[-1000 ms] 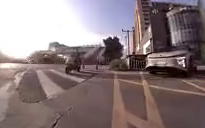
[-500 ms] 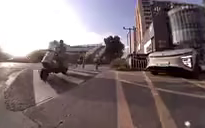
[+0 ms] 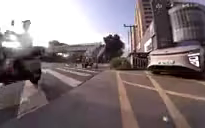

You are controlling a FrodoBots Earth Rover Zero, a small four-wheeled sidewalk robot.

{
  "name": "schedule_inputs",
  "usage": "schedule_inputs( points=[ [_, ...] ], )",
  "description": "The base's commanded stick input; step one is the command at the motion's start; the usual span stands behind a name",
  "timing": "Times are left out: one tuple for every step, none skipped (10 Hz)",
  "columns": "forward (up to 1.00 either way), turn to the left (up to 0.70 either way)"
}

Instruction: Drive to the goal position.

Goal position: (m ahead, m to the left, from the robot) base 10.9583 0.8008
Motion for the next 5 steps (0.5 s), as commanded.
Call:
schedule_inputs(
  points=[
    [0.7,0.0],
    [0.7,0.01],
    [0.7,0.02],
    [0.7,0.07],
    [0.7,0.14]
  ],
)
